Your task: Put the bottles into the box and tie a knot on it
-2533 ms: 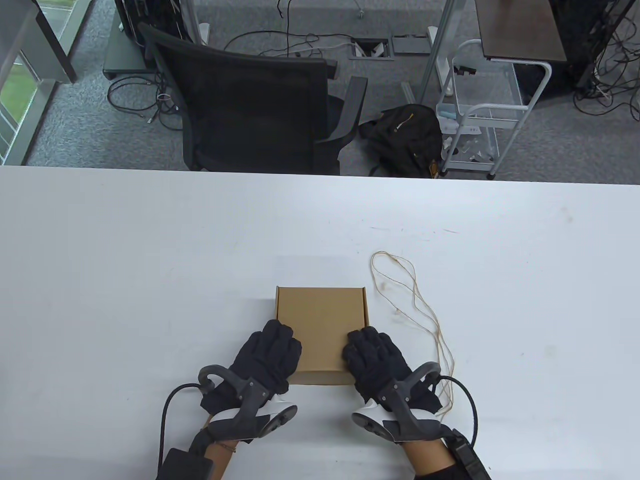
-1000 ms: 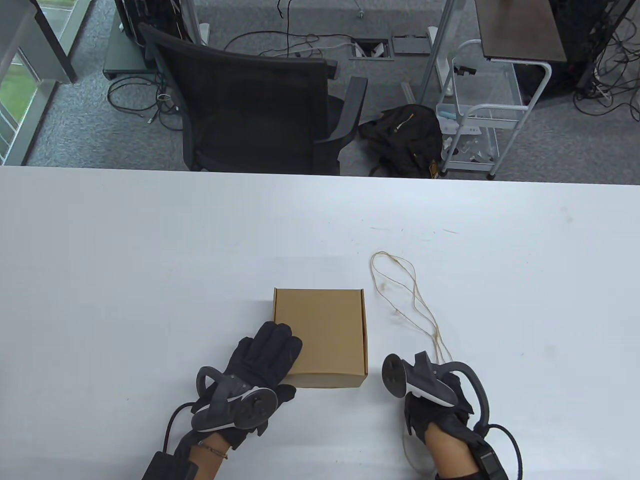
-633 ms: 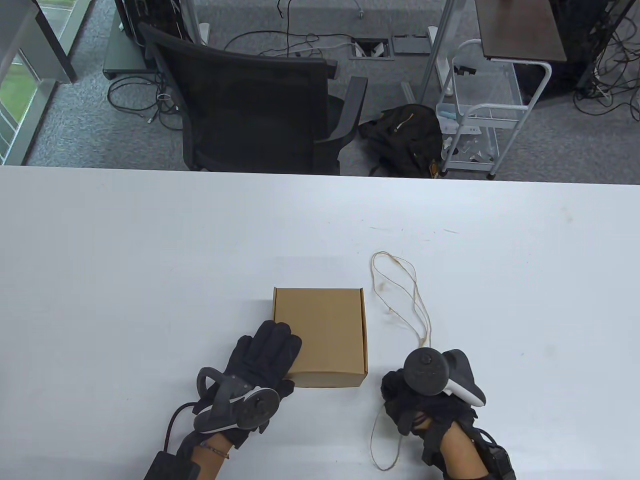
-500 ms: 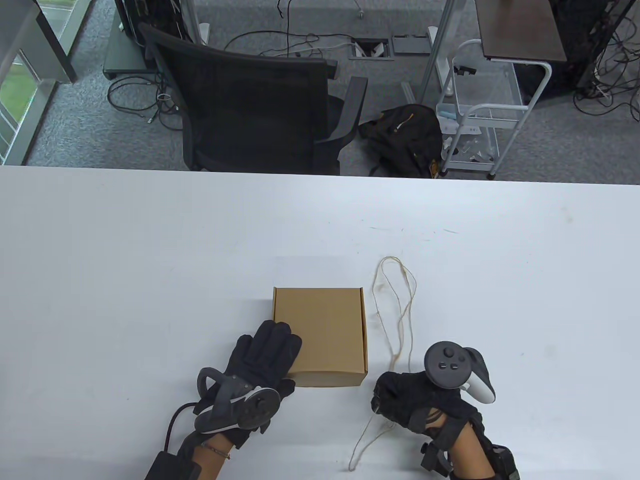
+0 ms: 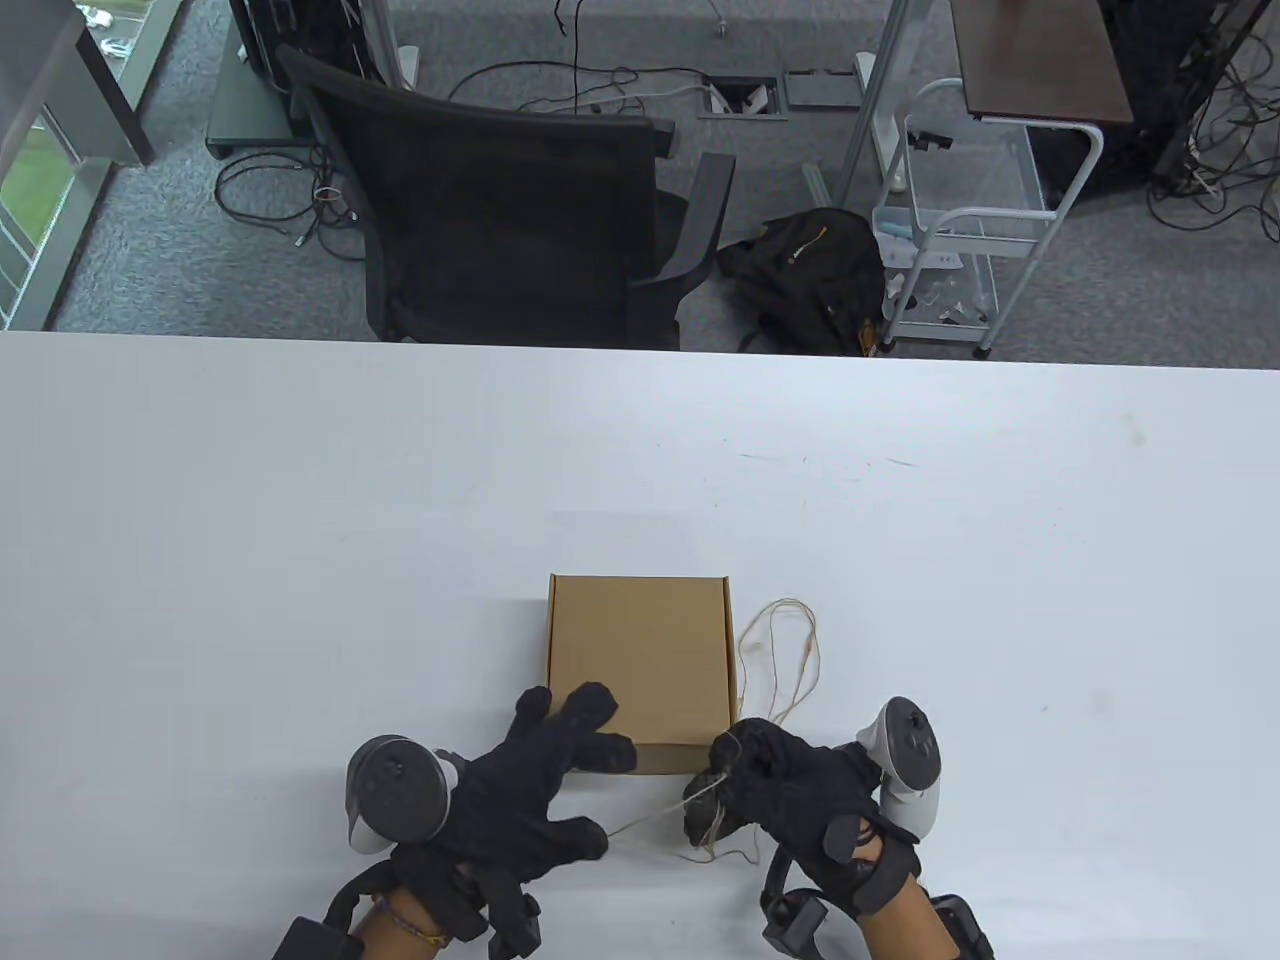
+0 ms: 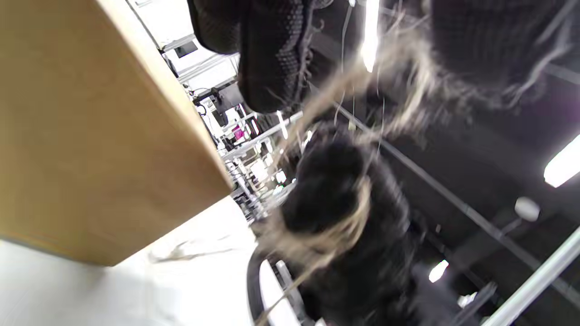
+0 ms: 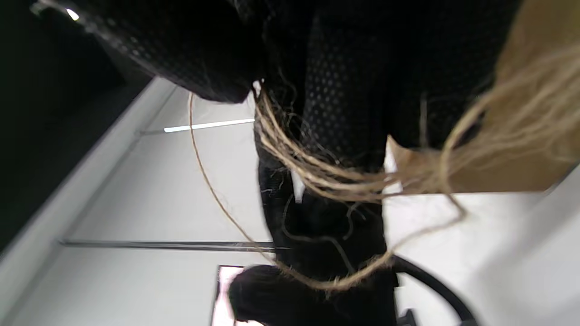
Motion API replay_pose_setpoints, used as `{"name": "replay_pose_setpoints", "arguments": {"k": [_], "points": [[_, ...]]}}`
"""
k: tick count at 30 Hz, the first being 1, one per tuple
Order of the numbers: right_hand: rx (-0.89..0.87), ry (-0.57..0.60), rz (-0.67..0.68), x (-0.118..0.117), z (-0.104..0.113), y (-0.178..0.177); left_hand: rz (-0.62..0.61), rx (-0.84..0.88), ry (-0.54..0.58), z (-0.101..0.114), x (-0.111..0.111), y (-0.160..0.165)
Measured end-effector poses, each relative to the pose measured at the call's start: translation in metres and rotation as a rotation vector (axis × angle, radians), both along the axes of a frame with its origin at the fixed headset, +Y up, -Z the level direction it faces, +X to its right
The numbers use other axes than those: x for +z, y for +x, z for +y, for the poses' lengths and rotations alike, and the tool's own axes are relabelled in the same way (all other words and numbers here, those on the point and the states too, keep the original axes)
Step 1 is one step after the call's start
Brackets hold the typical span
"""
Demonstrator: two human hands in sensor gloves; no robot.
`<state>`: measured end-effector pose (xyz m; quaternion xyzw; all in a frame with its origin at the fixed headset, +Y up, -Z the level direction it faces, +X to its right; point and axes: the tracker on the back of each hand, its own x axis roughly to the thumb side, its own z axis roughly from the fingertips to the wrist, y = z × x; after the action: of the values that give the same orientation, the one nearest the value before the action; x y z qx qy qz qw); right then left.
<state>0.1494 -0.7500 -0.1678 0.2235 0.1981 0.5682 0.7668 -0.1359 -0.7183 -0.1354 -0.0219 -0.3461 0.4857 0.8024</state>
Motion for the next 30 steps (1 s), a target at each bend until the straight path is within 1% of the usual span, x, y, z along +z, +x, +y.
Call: {"name": "replay_pose_setpoints", "arguments": {"k": [2,3,5,6,8,9,10,12,13,15,17,19,20,21,23,24,25,27,28,29,30], "points": [[-0.039,-0.009,-0.027,0.000,0.000,0.001,0.039,-0.064,0.036,0.003,0.002,0.005],[-0.021,-0.015,-0.037,-0.001,0.001,0.004,0.046,-0.025,0.038,0.004,0.001,0.006],[-0.012,-0.001,-0.056,-0.004,0.001,0.009,0.020,0.046,-0.019,0.006,-0.002,0.001],[0.012,-0.029,-0.039,-0.004,0.001,0.013,0.017,0.077,-0.038,0.006,-0.003,-0.003],[-0.006,-0.028,-0.010,-0.006,0.003,0.019,0.022,0.138,-0.085,0.006,-0.009,-0.014],[0.015,-0.042,0.007,-0.007,0.005,0.024,0.012,0.156,-0.116,0.006,-0.013,-0.022],[0.045,-0.026,0.010,-0.007,0.007,0.026,0.013,0.175,-0.135,0.006,-0.014,-0.027],[0.205,0.060,0.044,-0.008,0.014,0.030,0.020,0.238,-0.178,0.005,-0.020,-0.040],[0.256,0.090,0.041,-0.008,0.017,0.031,0.018,0.251,-0.196,0.004,-0.022,-0.043],[0.389,0.102,0.036,-0.007,0.020,0.032,-0.019,0.269,-0.249,0.002,-0.026,-0.049],[0.485,0.182,-0.040,-0.007,0.022,0.032,0.002,0.292,-0.273,0.000,-0.029,-0.053],[0.561,0.193,-0.164,-0.007,0.023,0.034,0.063,0.271,-0.279,-0.001,-0.031,-0.059],[0.584,0.231,-0.238,-0.007,0.024,0.036,0.119,0.243,-0.271,-0.002,-0.032,-0.062],[0.613,0.295,-0.339,-0.008,0.023,0.037,0.176,0.188,-0.248,-0.003,-0.033,-0.064],[0.671,0.409,-0.459,-0.011,0.021,0.035,0.304,0.065,-0.211,-0.004,-0.035,-0.067],[0.710,0.430,-0.476,-0.012,0.020,0.034,0.322,0.016,-0.178,-0.006,-0.036,-0.068],[0.750,0.467,-0.511,-0.013,0.018,0.032,0.388,-0.036,-0.175,-0.008,-0.036,-0.067],[0.790,0.506,-0.565,-0.017,0.013,0.027,0.538,-0.078,-0.150,-0.011,-0.036,-0.065],[0.808,0.514,-0.585,-0.019,0.009,0.024,0.552,-0.096,-0.137,-0.012,-0.037,-0.063],[0.817,0.504,-0.582,-0.022,0.006,0.021,0.558,-0.124,-0.142,-0.014,-0.038,-0.061],[0.828,0.483,-0.573,-0.024,0.002,0.019,0.592,-0.149,-0.147,-0.016,-0.039,-0.060]]}}
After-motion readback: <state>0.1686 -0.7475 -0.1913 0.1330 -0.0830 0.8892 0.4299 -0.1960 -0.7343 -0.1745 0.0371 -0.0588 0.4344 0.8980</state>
